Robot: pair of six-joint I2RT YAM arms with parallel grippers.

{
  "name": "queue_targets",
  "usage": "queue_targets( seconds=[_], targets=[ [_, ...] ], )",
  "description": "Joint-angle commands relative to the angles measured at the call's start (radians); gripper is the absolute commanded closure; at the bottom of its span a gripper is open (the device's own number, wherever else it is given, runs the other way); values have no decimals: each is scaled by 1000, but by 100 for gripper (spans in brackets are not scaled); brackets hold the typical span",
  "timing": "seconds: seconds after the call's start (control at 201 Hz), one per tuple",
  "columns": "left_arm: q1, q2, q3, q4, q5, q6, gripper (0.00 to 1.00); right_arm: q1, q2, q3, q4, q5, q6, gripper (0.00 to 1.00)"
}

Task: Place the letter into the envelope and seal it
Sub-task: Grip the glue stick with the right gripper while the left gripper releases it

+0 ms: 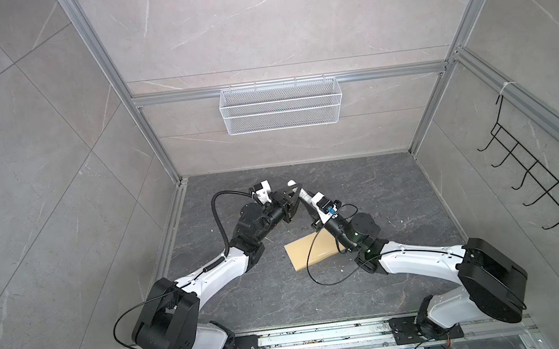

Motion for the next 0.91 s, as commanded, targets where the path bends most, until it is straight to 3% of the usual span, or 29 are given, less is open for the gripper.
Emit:
queue_targets(
  seconds=[0.0,0.159,0.269,0.354,0.513,0.608,0.767,0.901],
  targets=[
    [-2,-27,-1,70,28,-13,100,7,24,48,54,33,-12,82],
    [-2,-29,-7,71,26,0,100,10,13,51,50,53,-11,100],
    [-2,-30,-7,68,27,24,90,9,-17,41,32,63,-11,100],
    [-2,-33,-3,57,31,62,77,10,-52,27,19,61,-8,100],
    [0,-71,16,-23,36,182,36,9,-134,-5,-37,53,7,100],
    [4,-110,31,-113,34,269,24,9,-191,-17,-101,54,19,100],
    [19,-225,51,-356,-13,507,14,10,-332,-17,-350,94,63,100],
    [21,-317,86,-609,-90,755,13,10,-435,81,-762,138,140,100]
  ],
)
